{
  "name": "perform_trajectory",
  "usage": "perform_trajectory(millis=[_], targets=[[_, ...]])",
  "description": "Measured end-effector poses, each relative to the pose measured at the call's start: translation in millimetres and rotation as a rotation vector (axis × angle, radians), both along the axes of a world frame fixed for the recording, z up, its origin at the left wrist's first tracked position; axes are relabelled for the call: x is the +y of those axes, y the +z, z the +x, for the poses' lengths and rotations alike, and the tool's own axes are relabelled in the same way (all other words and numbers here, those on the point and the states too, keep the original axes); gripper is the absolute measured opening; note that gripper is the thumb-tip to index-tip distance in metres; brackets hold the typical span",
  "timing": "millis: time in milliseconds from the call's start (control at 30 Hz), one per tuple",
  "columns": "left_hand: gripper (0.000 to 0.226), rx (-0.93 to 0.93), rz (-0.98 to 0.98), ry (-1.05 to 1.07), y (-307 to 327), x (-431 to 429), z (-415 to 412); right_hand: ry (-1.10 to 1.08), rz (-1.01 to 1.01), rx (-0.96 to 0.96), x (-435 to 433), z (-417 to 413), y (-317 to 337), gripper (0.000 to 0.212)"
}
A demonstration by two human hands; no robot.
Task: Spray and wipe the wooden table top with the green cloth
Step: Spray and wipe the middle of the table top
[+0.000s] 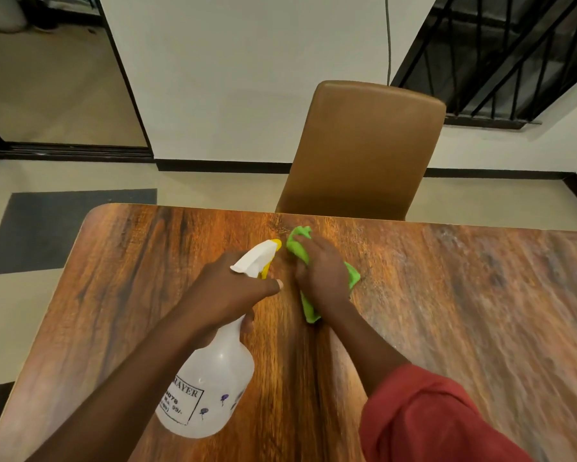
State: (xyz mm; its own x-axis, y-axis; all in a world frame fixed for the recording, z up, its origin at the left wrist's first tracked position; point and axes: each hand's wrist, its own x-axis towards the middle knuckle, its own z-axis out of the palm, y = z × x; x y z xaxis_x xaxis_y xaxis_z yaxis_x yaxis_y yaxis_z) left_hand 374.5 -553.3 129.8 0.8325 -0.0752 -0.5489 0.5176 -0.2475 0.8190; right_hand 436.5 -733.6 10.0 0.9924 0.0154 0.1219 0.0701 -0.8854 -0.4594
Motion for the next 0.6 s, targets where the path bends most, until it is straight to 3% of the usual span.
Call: perform_trajectory(millis=[133, 333, 467, 600], targets=[[0.041, -0.01, 0.015, -0.046, -1, -4, -10, -0.177, -0.024, 0.016, -3, 40, 4, 0.047], [0.046, 0.04, -0.02, -0.039, -4, -5, -20, 0.089, -0.014, 0.011, 22, 19, 2, 0.044], [0.045, 0.04, -0.038, 0.019, -2, 5, -26, -0.159, 0.022, -0.103, -10, 45, 2, 0.037], [0.036, 0.022, -0.05, 0.055, -9, 10, -41, -0.136, -0.058, -0.068, 18, 64, 7, 0.032]])
